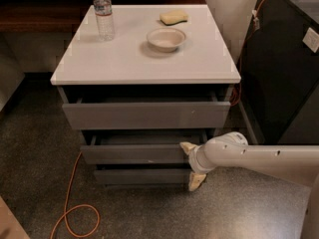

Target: Open middle drawer

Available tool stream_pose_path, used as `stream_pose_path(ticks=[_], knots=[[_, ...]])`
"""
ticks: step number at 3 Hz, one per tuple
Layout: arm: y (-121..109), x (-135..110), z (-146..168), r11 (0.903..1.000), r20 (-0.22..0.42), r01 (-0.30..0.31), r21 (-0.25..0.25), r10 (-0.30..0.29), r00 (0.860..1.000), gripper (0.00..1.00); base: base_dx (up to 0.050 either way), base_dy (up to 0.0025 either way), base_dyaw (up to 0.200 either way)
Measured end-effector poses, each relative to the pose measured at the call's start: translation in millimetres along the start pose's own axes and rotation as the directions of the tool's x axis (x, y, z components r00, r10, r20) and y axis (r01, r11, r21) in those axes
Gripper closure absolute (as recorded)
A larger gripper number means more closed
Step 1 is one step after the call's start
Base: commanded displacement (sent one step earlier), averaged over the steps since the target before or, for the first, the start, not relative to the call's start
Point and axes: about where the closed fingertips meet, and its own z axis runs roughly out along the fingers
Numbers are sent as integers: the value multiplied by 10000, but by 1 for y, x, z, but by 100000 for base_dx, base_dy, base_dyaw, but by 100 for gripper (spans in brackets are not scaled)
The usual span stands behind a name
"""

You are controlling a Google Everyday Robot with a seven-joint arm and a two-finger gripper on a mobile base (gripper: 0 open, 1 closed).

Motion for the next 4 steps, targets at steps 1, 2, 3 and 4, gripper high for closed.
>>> stream_pose_path(ticks=[1, 2, 3, 4], knots=[[-8, 4, 7, 10000, 132, -91, -5, 91, 9999, 0, 0, 0, 0], [-28, 19, 29, 9996, 338, -274, -83, 277, 9990, 0, 0, 0, 0], [-45, 29, 51, 9993, 417, -335, -175, 342, 9985, 0, 0, 0, 0], [-59, 38, 77, 9991, 361, -391, -163, 396, 9986, 0, 0, 0, 0]])
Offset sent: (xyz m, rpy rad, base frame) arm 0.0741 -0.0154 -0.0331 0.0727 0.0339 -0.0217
